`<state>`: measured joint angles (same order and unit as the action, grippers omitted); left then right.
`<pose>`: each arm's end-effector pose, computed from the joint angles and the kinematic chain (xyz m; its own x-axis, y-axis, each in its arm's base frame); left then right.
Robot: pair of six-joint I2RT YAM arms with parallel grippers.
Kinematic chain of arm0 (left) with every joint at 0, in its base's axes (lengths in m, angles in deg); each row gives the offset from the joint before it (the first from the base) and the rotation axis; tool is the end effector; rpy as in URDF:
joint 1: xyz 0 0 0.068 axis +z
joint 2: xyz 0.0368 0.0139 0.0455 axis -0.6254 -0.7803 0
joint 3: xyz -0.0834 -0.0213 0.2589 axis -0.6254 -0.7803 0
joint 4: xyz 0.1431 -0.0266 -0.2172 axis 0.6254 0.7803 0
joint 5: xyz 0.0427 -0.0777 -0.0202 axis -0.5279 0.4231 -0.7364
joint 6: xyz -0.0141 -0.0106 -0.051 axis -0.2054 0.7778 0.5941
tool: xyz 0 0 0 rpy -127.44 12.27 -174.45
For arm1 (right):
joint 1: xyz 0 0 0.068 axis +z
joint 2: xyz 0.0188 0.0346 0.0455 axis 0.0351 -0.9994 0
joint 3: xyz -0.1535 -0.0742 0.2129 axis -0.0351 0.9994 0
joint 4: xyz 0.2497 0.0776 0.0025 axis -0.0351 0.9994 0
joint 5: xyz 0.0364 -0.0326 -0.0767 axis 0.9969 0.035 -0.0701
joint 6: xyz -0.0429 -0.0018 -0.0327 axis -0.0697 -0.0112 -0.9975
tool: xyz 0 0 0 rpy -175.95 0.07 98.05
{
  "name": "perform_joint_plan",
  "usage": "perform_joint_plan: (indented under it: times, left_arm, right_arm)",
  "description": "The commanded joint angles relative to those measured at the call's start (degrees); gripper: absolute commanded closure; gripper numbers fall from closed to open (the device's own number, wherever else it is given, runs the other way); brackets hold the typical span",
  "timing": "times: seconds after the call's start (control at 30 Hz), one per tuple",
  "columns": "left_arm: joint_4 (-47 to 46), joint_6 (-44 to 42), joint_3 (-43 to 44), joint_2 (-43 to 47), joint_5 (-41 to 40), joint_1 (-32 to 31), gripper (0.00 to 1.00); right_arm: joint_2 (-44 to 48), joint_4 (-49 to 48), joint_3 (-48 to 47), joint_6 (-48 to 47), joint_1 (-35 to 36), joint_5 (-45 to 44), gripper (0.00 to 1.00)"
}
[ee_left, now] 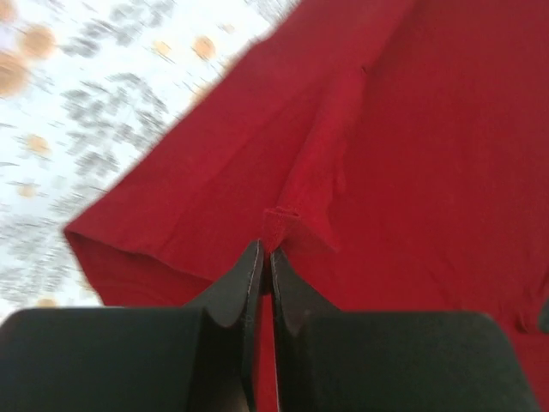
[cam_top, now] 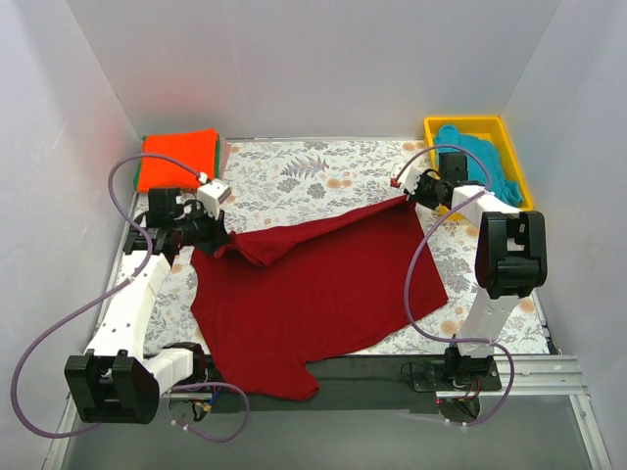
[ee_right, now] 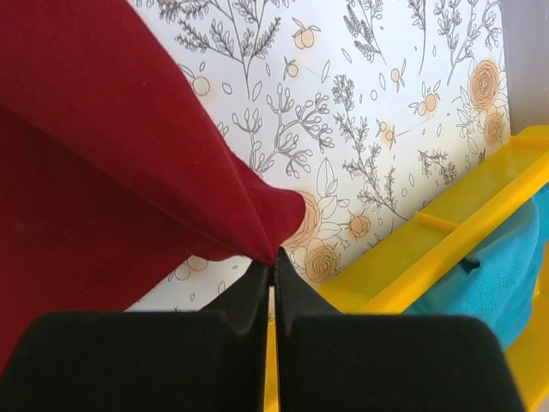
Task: Fold and stack the t-shirts
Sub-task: Fold the tshirt
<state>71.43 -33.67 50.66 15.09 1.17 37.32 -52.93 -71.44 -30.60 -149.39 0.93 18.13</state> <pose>0.2228 -0.0232 0.2995 -0.8166 -0.2382 -0.5258 0.1140 0.8264 -0.5514 0.4055 0.0317 0.1965 -0.0542 -0.8706 -0.4891 -0.7505 0.3586 -0.5551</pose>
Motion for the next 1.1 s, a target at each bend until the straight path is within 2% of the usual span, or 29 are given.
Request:
perform_joint_plan:
  times: [0.0, 0.63, 0.7, 0.73, 0.77, 0.8, 0.83, 0.93, 1.07]
  left_arm:
    - [3.7, -1.5, -3.0, 2.6, -0.8, -2.2, 1.0]
    - [8.6, -7.6, -13.1, 4.3, -0.2, -7.9, 1.0]
    - [13.4, -12.8, -12.8, 3.4, -0.7, -8.2, 0.89]
    - [15.2, -13.8, -11.4, 2.7, -0.8, -8.2, 0.83]
    - [16.9, -14.5, -10.6, 2.2, -0.8, -8.0, 0.76]
    - [18.4, -14.6, -9.8, 1.8, -0.5, -7.8, 0.74]
    - [18.5, -13.9, -9.1, 1.8, 1.8, -6.1, 0.72]
    - [16.8, -10.0, -5.3, 0.1, 4.2, -2.8, 0.7]
    - [10.9, -4.2, -1.2, -5.1, 8.3, 3.8, 0.7]
  right_arm:
    - [3.2, -1.0, 1.5, -4.2, -1.5, 1.1, 0.99]
    - [3.2, 2.3, 7.1, -10.7, -1.1, -1.5, 0.97]
    - [3.7, 4.4, 6.6, -12.0, -0.9, -2.5, 0.74]
    - [4.0, 6.8, 6.2, -12.2, -0.9, -2.8, 0.46]
    - [4.6, 8.4, 5.8, -12.2, -0.9, -2.9, 0.34]
    - [5.1, 9.8, 4.8, -12.3, -0.9, -2.6, 0.24]
    - [6.6, 11.1, 4.4, -11.6, -0.9, -1.6, 0.2]
    - [8.4, 15.7, 0.2, -7.7, -0.9, 1.8, 0.19]
    - [6.1, 24.8, -9.0, -0.3, 0.0, 5.8, 0.24]
